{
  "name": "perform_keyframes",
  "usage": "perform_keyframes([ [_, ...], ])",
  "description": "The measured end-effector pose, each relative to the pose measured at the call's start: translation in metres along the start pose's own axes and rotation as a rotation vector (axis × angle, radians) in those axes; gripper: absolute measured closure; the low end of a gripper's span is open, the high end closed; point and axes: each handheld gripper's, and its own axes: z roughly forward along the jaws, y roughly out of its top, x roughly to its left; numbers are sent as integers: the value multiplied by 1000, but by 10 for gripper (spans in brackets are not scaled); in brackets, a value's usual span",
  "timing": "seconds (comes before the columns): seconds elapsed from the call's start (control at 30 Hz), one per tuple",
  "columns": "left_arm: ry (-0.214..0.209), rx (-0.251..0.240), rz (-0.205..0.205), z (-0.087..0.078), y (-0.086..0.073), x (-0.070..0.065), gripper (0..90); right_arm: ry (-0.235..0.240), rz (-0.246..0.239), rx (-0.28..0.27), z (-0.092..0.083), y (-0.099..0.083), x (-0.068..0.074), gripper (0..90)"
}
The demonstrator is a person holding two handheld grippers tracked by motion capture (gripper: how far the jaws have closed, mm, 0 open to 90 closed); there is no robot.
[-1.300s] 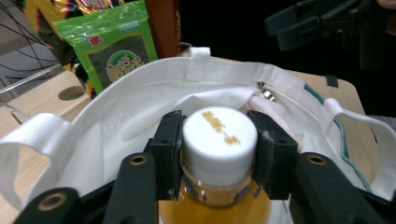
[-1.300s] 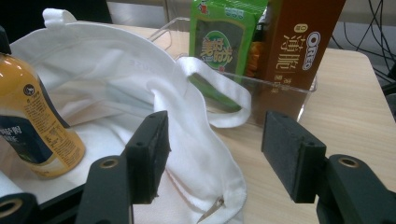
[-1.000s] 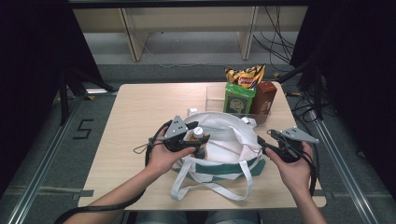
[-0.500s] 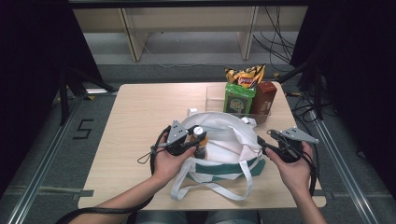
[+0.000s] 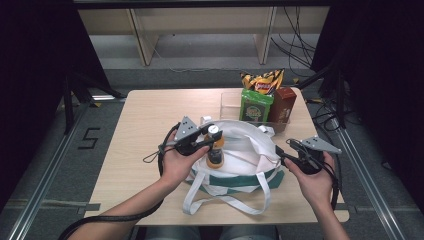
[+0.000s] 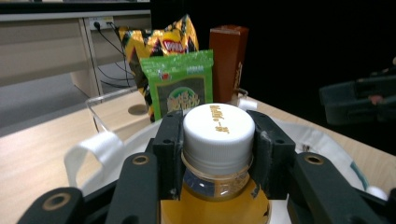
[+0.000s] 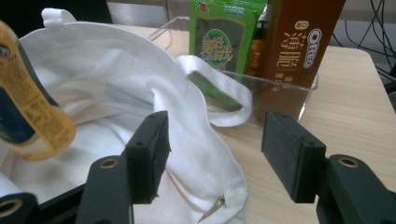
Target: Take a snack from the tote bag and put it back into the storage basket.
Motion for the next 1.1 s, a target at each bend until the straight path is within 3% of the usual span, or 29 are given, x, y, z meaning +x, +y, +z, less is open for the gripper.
perform_keyframes([
  [0.23, -11, -28, -4, 3, 20, 6, 587, 8, -25, -7, 1, -1, -5, 424],
  [0.27, -13, -34, -3, 4, 23, 7, 587, -3, 14, -2, 0, -1, -1, 424],
  [0.33, -18, -41, 0, 6, 29, 8, 587, -8, 22, 9, -1, -1, -1, 424],
  [0.37, -19, -49, 1, 7, 33, 9, 587, -6, -11, -2, 0, -1, -4, 424],
  [0.57, -32, -61, 13, 11, 51, 9, 587, -3, -13, -1, 0, -1, -4, 424],
  [0.63, -36, -66, 15, 13, 54, 9, 587, -4, -5, 0, 0, -1, -4, 424],
  [0.67, -38, -67, 17, 14, 57, 9, 587, -5, 21, 9, -1, -1, -1, 424],
  [0.77, -38, -74, 28, 17, 62, 9, 587, 4, 8, 3, -1, -1, -2, 424],
  [0.8, -39, -76, 32, 18, 64, 9, 588, 8, -23, -7, 0, -1, -5, 424],
  [1.0, -41, -86, 41, 23, 74, 10, 588, 8, -9, -9, 0, -1, -3, 424],
  [1.03, -41, -90, 35, 25, 76, 10, 588, -2, 24, 1, -1, -1, 0, 424],
  [1.1, -43, -91, 35, 27, 78, 11, 588, 5, 6, 0, -1, -1, -2, 424],
])
